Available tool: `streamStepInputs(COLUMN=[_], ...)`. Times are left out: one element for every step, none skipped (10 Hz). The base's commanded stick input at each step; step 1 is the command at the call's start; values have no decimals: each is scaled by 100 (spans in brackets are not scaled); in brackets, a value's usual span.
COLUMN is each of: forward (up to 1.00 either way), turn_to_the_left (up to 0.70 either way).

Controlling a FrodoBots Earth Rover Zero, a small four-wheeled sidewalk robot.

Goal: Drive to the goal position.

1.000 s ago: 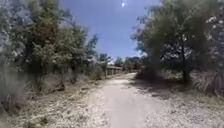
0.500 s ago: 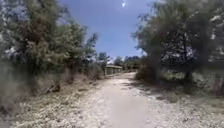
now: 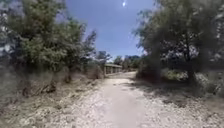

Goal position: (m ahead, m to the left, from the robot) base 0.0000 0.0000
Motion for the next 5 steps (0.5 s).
streamStepInputs(forward=[50,50,50,50,50], turn_to_the_left=[0,0,0,0,0])
